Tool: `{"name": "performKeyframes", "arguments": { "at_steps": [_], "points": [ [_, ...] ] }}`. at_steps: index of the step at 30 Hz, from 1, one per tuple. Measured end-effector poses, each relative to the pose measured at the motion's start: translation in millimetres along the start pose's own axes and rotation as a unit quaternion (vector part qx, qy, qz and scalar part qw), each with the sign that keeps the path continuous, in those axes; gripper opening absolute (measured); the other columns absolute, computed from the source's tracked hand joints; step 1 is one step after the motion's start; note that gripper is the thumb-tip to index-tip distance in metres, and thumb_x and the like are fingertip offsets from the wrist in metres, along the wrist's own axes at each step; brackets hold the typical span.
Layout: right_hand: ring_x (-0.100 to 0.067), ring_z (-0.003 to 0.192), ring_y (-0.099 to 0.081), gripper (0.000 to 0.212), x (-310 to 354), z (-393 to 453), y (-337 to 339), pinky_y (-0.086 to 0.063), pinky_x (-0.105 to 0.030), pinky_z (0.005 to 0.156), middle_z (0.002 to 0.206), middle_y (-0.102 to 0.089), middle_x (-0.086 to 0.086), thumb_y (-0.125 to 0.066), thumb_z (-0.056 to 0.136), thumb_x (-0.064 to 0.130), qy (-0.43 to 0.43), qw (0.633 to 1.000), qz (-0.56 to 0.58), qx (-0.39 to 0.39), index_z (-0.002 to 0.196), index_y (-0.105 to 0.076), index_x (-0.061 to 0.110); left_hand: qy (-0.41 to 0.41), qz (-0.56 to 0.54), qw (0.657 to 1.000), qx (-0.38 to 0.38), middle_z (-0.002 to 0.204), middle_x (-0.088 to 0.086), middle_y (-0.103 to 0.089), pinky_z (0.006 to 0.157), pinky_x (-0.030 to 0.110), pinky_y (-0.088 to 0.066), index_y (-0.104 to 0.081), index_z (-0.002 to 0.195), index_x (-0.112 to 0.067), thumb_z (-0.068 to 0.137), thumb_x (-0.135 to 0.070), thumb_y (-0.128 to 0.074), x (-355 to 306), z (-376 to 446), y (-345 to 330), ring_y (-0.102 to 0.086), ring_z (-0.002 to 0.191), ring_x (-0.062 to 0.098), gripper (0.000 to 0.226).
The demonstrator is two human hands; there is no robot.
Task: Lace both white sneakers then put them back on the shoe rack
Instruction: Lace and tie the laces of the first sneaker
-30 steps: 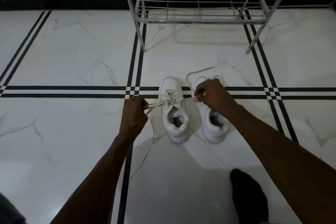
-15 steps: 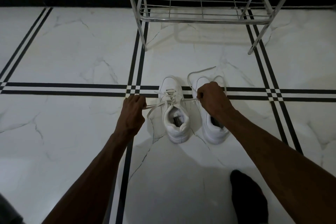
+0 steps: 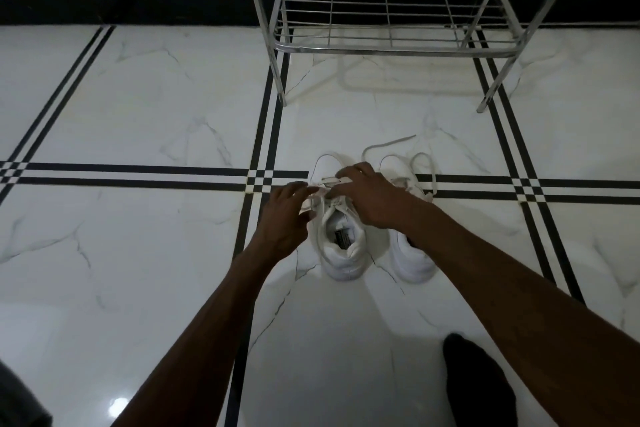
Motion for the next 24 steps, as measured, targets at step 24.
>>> {"name": "performKeyframes", "arguments": {
  "at_steps": [24],
  "points": [
    [-0.029, 0.058, -0.055, 0.014, -17, -5, -23, -0.050, -0.037, 0.060, 0.059, -0.061, -0.017, -0.041, 0.066, 0.009, -0.104, 0.994, -0.012, 0.025, 0.057, -0.044, 0.020, 0.047, 0.211, 0.975, -0.053, 0.081, -0.003, -0.070, 0.102, 0.056, -0.032, -0.078, 0.078, -0.021, 0.071, 0.005, -0.070, -6, -7, -1, -0.060, 0.097, 0.027, 0.028]
  ]
}}
Point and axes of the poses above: each hand's wrist, its own z-axis towards the middle knuckle, its own y-axis out of the back of the hand, x = y × z, the point moved 1 cm from there along z, towards the middle knuckle
